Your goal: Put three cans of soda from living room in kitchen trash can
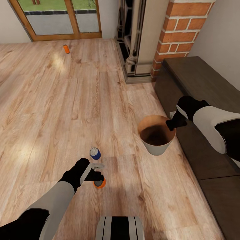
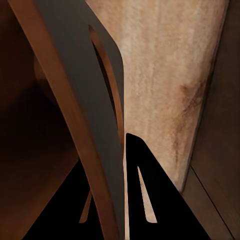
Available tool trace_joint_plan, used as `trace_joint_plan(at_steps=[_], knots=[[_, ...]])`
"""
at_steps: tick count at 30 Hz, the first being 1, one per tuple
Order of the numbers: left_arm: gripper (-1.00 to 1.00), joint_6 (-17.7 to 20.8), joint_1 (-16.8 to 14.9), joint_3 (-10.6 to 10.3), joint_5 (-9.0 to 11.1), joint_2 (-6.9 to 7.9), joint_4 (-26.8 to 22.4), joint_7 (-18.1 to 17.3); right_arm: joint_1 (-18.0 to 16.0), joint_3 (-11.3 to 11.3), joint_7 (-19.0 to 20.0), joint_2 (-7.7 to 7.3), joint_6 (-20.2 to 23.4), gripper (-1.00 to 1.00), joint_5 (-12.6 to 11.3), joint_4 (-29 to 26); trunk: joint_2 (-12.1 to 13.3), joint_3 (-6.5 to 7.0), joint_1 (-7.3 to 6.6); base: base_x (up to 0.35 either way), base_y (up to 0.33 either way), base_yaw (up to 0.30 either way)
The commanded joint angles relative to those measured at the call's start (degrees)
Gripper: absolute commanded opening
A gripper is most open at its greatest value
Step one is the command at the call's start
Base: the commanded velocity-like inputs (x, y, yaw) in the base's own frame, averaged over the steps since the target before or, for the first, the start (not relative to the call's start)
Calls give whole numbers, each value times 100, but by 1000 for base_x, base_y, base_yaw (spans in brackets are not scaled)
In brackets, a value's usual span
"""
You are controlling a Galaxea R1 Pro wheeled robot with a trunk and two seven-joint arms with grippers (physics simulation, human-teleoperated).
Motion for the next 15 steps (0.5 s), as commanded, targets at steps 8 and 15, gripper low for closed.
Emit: trace_joint_plan(at_steps=[8, 15], knots=[[100, -5, 0, -1, 7, -13, 0, 0, -2, -26, 27, 3, 12, -100, -56, 1, 0, 0, -1, 0, 0, 0], [100, -9, 0, -7, 7, -19, 5, 0, 5, -17, 27, 1, 12, -100, -56, 1, -8, -132, 15, 0, 0, 0]])
